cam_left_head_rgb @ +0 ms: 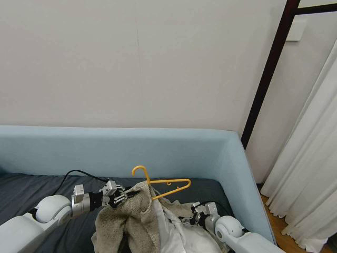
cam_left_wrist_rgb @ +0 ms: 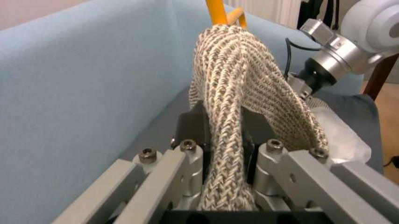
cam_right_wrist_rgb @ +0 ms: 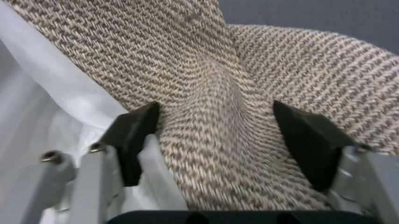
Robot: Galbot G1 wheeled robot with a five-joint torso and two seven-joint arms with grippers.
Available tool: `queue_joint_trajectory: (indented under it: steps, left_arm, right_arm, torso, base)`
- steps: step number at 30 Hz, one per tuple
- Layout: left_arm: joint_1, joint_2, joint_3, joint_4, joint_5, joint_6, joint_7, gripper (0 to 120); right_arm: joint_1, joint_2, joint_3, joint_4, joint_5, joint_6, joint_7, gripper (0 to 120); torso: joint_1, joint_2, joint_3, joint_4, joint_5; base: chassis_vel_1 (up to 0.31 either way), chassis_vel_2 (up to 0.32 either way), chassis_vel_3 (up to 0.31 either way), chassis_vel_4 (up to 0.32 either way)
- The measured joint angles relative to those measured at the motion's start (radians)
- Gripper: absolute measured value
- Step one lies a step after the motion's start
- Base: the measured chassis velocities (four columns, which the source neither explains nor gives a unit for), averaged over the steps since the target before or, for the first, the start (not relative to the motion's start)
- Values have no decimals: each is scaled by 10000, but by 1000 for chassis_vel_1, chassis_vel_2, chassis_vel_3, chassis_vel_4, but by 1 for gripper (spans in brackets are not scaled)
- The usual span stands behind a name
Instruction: Pick up the clothes from the sofa and hang them on the clothes hanger.
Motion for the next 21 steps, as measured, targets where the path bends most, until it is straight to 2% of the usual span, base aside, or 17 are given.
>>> queue_joint_trajectory:
  steps: [1,5,7,10,11,13,14,18,21]
  left_arm:
    - [0,0,0,0,0,0,0,10]
    - [-8,-6,0,6,0,0,6,10]
    - [-12,-6,0,10,0,0,14,10]
    - [-13,12,-1,14,2,-1,37,10]
    - [-13,12,-1,14,2,-1,37,10]
    - [12,24,-9,10,10,-2,39,10]
    - [12,24,-9,10,10,-2,39,10]
    - [34,70,-30,1,17,-19,43,10]
    - [31,82,-54,2,20,-39,59,10]
  right_arm:
    - [0,0,0,0,0,0,0,68]
    - [-38,-58,3,73,-9,56,89,48]
    - [-51,-75,6,103,-4,75,101,45]
    - [-112,-135,16,220,0,150,104,30]
    - [-112,-135,16,220,0,150,104,30]
    - [-172,-172,42,327,0,230,105,20]
    - [-172,-172,42,327,0,230,105,20]
    - [-273,-276,259,505,69,340,119,4]
    - [-372,-374,455,637,106,411,159,3]
  torso:
    - [0,0,0,0,0]
    - [0,0,0,0,0]
    - [0,0,0,0,0]
    - [0,1,0,0,0]
    - [0,1,0,0,0]
    - [0,1,0,0,0]
    - [0,1,0,0,0]
    - [0,1,0,1,0]
    - [0,1,0,1,0]
  base:
    - [0,0,0,0]
    - [0,0,0,0]
    - [0,0,0,0]
    - [0,0,0,0]
    - [0,0,0,0]
    - [0,0,0,0]
    - [0,0,0,0]
    - [0,0,0,0]
    - [0,0,0,0]
